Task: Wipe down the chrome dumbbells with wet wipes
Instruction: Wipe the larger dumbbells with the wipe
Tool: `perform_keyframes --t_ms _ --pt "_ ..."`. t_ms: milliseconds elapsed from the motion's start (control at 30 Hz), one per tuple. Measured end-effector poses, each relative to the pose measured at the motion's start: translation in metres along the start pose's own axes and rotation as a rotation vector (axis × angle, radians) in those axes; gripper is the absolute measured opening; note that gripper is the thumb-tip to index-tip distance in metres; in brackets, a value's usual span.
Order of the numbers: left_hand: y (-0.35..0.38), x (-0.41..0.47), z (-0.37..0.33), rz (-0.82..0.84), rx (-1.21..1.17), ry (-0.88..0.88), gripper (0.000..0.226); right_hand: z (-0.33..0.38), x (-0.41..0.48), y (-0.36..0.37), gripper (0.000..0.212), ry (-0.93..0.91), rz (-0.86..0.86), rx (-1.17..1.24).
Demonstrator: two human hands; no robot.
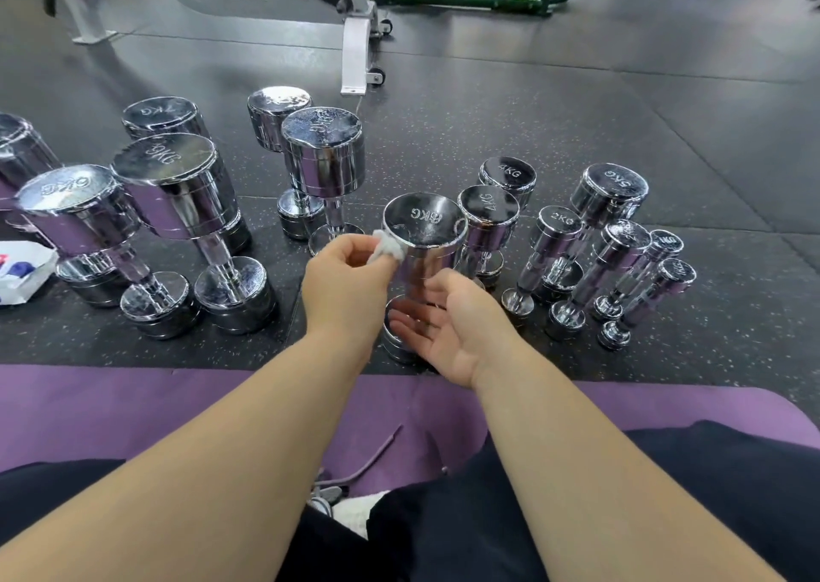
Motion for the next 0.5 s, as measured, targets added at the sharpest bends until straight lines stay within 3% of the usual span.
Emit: perform_keyframes --t_ms 133,267,400,500 --pt "0.007 -0.001 0.012 0.158 0.046 -0.039 0.013 0.008 -0.002 0.002 0.026 -0.009 0.012 0.035" --pt "0.0 0.009 -0.003 0.031 0.031 0.036 0.013 0.008 0.0 0.0 0.019 -0.03 -0.019 0.04" --pt "0.005 0.005 0.005 0.123 0.13 0.019 0.007 0.008 0.001 0.003 0.022 -0.043 0.0 0.052" --pt "0.003 0.001 -0.001 0.123 0.077 0.045 0.004 0.008 0.001 0.006 0.03 -0.032 0.027 0.072"
Point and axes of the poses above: each hand's wrist, its own x-axis towards the middle knuckle, its own y-axis out of the palm, z = x × y, the point moved 6 cm from there along x, towards the middle knuckle, and after that the axes turned 10 degrees about x, right-handed, at the moved point
